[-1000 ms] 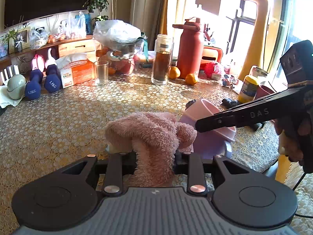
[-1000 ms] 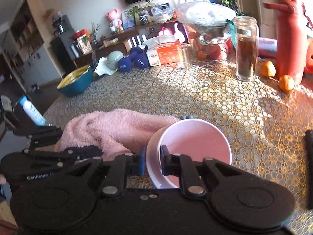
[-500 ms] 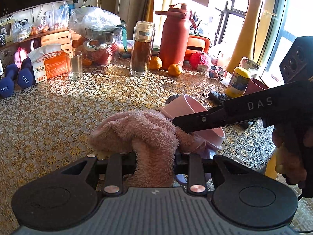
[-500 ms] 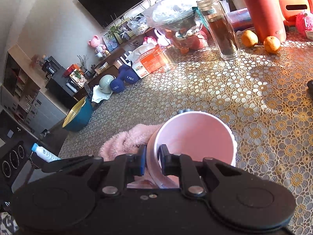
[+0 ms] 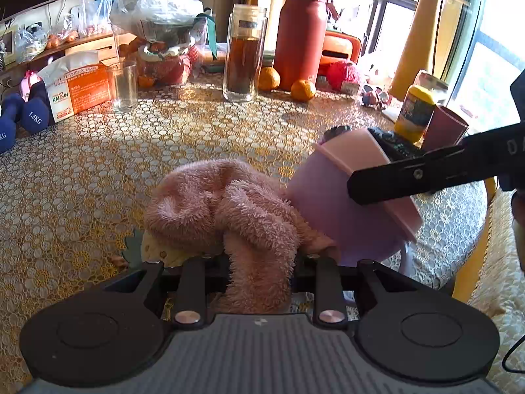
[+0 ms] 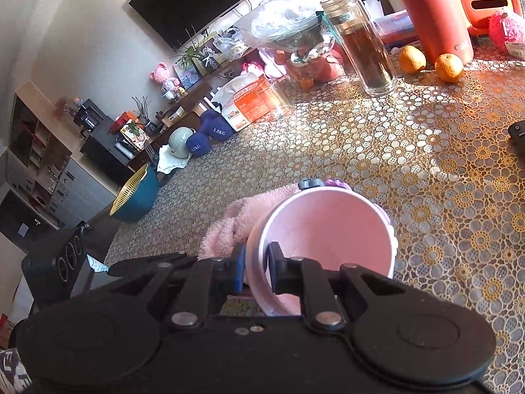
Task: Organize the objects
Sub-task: 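Lift the pink mug with the right tool while the left tool lifts the towel, then press the towel in the left tool against the mug's outer wall, then rub the towel over the mug's outer wall with the left tool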
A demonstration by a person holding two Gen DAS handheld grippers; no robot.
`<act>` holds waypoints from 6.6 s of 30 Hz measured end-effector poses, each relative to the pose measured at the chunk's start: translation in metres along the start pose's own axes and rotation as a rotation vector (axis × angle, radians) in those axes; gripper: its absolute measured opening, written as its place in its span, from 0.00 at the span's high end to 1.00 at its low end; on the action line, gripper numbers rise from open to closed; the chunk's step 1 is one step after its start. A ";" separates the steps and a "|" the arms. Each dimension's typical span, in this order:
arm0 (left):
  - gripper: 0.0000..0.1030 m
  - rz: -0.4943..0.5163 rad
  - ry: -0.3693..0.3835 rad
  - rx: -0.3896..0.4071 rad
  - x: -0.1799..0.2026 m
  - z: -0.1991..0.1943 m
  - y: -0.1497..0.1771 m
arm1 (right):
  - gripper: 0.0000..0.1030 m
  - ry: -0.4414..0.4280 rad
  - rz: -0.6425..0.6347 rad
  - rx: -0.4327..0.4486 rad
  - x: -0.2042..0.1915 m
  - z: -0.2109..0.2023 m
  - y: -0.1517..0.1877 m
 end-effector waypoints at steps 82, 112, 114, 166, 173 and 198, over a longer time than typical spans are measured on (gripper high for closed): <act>0.73 0.068 0.086 0.062 0.016 -0.018 -0.038 | 0.82 0.153 -0.713 -0.130 -0.024 -0.027 0.043; 0.73 0.288 -0.002 0.107 0.041 -0.044 -0.013 | 0.82 0.189 -0.795 -0.120 -0.029 -0.025 0.052; 0.73 0.286 0.021 0.122 0.045 -0.050 -0.015 | 0.82 0.189 -0.797 -0.121 -0.029 -0.025 0.051; 0.73 0.221 0.024 0.025 0.029 -0.034 0.011 | 0.75 0.102 -0.463 -0.016 -0.012 -0.027 0.017; 0.73 0.260 0.021 0.117 0.031 -0.065 -0.011 | 0.77 0.114 -0.620 -0.056 -0.029 -0.023 0.034; 0.73 0.230 0.011 0.034 0.022 -0.007 -0.023 | 0.79 0.107 -0.739 -0.064 -0.037 -0.021 0.046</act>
Point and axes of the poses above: each gripper's, at about its wrist camera, not at the fingertips, and z roughly the way its jaws point, x to its right, y to its underside, the point moved 3 cm from there along z, roughly the way its jaws point, and after that the axes turned 7 degrees about z, right-handed, at the moved point
